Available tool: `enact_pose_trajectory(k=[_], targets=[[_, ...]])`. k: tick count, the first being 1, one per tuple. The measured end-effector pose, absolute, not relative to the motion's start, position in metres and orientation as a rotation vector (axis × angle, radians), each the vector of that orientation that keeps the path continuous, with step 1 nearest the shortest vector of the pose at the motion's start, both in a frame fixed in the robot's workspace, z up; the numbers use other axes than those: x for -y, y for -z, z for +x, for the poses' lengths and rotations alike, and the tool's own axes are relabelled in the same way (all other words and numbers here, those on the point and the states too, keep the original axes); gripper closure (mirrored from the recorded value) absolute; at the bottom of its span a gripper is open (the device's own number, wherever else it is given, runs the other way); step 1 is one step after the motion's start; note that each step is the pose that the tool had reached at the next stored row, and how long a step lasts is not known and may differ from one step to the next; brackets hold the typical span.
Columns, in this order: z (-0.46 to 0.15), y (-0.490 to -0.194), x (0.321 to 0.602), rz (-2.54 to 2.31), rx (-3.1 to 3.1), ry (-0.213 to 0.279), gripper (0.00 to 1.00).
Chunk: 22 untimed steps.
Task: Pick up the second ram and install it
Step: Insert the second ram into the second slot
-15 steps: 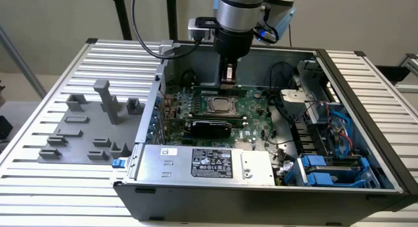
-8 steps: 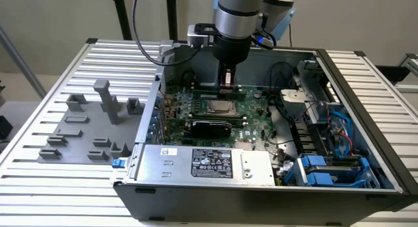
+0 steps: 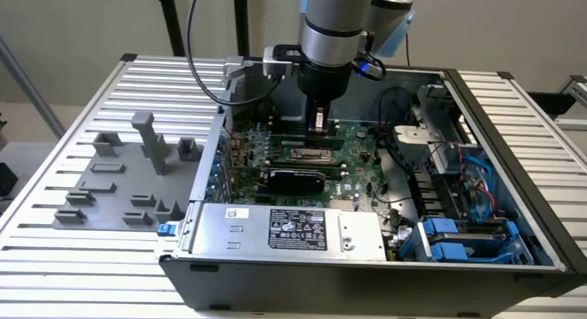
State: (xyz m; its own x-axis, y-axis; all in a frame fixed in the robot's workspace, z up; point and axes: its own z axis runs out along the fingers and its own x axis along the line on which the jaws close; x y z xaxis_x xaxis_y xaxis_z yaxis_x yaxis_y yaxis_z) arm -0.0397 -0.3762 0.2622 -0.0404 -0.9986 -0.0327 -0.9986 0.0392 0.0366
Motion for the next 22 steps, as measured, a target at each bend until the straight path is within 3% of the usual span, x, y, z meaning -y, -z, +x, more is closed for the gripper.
enact_pose_trajectory(k=[22], targets=[[-0.039,-0.234,0.382,2.175,2.263,0.077,1.0]])
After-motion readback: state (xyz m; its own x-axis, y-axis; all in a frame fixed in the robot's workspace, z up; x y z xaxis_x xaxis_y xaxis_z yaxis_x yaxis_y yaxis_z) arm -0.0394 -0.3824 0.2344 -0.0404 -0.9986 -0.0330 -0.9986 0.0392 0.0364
